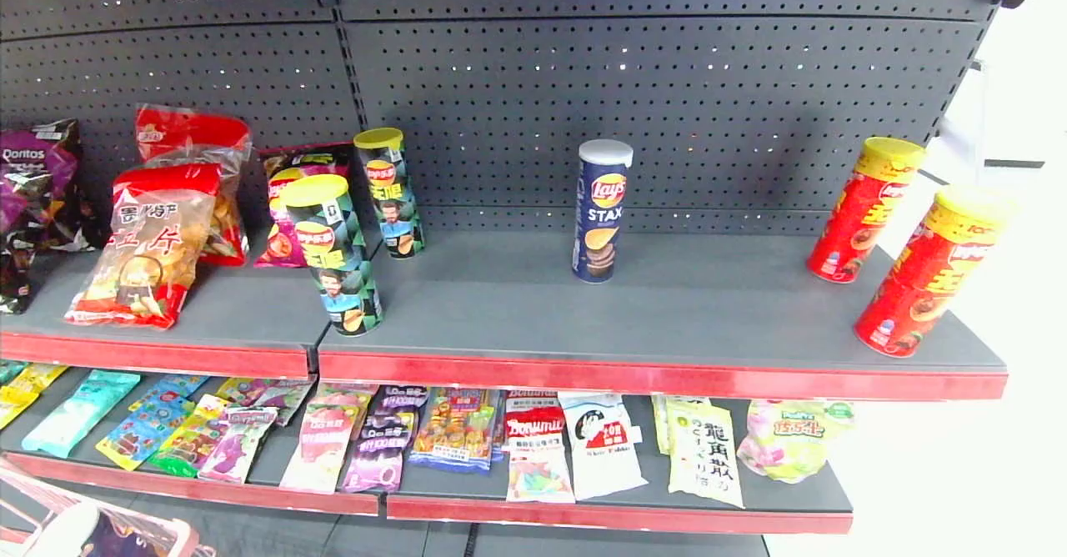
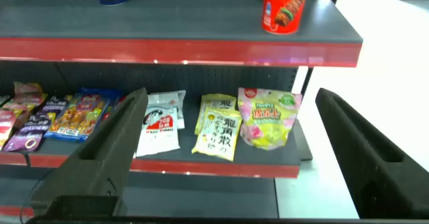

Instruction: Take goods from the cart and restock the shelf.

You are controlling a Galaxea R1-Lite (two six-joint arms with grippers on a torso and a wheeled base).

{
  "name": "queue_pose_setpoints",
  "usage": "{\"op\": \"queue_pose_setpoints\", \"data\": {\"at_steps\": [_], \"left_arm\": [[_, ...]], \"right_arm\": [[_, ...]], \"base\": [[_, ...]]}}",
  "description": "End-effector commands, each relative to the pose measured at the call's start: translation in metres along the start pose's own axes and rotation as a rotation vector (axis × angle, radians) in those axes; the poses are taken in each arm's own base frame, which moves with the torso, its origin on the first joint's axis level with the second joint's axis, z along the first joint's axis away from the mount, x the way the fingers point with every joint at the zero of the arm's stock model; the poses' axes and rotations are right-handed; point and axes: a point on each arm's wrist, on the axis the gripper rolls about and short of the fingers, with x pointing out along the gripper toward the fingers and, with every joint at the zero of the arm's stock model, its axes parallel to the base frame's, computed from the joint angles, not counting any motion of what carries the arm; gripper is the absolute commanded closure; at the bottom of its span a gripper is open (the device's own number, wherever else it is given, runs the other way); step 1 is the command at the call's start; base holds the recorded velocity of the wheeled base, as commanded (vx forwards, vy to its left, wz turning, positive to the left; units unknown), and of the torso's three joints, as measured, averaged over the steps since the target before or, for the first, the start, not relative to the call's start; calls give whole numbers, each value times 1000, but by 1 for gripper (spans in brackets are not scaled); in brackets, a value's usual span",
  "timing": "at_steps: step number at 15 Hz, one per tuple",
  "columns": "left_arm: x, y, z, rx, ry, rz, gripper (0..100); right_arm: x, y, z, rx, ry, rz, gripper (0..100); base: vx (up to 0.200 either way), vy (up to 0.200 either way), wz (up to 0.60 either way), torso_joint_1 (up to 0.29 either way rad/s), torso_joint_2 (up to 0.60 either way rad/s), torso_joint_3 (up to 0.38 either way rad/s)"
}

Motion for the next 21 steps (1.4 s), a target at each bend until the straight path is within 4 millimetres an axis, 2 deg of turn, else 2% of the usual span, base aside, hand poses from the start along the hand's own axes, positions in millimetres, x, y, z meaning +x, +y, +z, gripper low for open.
{"op": "queue_pose_setpoints", "data": {"at_steps": [1,15,21], "left_arm": [[0,0,0,1,0,0,0],[0,0,0,0,0,0,0],[0,0,0,0,1,0,0]], "right_arm": [[0,0,0,0,0,0,0],[0,0,0,0,0,0,0],[0,0,0,2,0,0,0]], "base": [[0,0,0,0,0,0],[0,0,600,4,3,2],[0,0,0,-8,12,9]]}}
